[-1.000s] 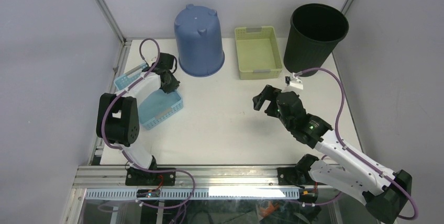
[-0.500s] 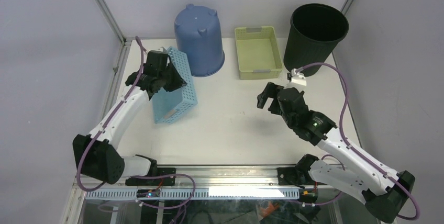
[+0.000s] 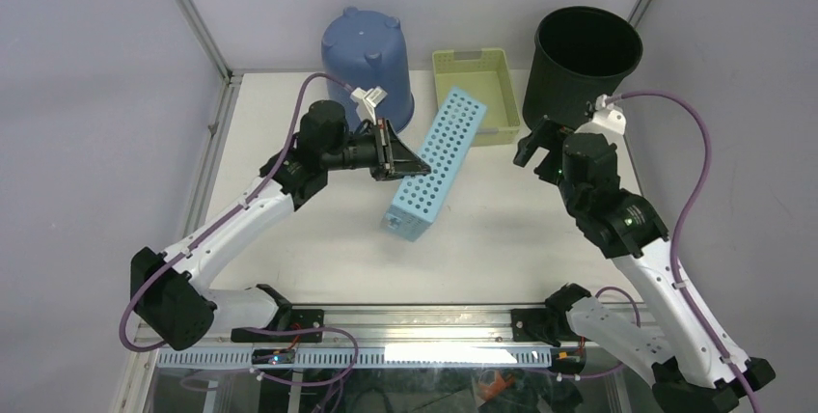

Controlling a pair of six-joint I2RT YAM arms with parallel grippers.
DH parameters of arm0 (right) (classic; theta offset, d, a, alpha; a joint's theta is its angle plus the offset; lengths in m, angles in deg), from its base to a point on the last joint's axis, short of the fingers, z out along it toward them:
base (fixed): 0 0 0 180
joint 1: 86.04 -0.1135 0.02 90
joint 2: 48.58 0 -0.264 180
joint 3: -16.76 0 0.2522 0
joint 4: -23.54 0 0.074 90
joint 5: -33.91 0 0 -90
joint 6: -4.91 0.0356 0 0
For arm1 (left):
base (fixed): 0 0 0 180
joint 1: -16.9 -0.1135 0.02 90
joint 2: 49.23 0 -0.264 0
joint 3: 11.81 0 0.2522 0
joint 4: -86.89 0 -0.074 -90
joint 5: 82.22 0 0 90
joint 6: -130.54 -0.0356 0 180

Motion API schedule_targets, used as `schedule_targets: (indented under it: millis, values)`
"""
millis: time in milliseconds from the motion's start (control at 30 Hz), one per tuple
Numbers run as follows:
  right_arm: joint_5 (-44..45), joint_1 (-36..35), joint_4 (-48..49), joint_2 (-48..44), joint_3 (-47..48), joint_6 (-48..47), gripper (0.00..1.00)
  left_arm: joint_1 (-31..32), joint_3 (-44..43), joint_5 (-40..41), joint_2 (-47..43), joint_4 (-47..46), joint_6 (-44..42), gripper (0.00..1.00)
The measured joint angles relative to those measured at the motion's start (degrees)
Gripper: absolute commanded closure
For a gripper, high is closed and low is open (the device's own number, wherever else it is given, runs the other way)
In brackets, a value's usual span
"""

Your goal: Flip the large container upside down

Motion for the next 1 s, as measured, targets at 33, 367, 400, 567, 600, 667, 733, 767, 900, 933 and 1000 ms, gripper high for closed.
schedule_targets:
  millis: [33,367,400,567,600,667,733,767,900,933,1000]
  values:
    - [-0.1,0.0,-0.3,-0.3,0.8,-0.3,0.01,0.6,1.0,-1.3,0.1,-3.4,2.0,1.00]
    - [-0.5,0.2,-3.1,-2.3,2.6,-0.7,0.01,3.7,18.3,-8.3,9.0,-48.3,30.1,1.00]
    - [-0.5,0.2,-3.5,-2.3,2.6,-0.7,0.00,3.7,19.8,-8.3,10.0,-51.6,32.6,1.00]
    - [-0.7,0.2,-4.3,-2.1,2.6,-0.7,0.00,3.7,25.5,-8.3,14.2,-65.3,40.5,1.00]
    - [-0.8,0.2,-4.3,-2.0,2.6,-0.7,0.01,3.7,26.6,-8.2,15.3,-67.8,41.8,1.00]
    - [-1.1,0.2,-4.3,-1.8,2.6,-0.6,0.01,3.7,28.1,-8.3,17.3,-70.9,43.4,1.00]
    - [-1.4,0.2,-4.3,-1.4,2.5,-0.5,0.01,3.7,29.1,-8.4,19.0,-72.3,43.8,1.00]
    - [-1.5,0.1,-4.3,-1.3,2.5,-0.3,0.01,3.6,29.4,-8.3,19.3,-72.5,43.8,1.00]
    - [-2.8,0.2,-4.2,-0.9,1.2,0.8,0.00,2.9,29.9,-8.1,19.1,-72.8,41.6,1.00]
    - [-3.4,0.2,-4.0,-1.0,0.3,1.2,0.00,2.6,30.0,-8.2,18.9,-72.3,40.6,1.00]
    - [-5.6,0.2,-3.8,-0.9,-1.3,1.9,0.00,1.6,30.2,-8.5,17.9,-70.2,38.5,1.00]
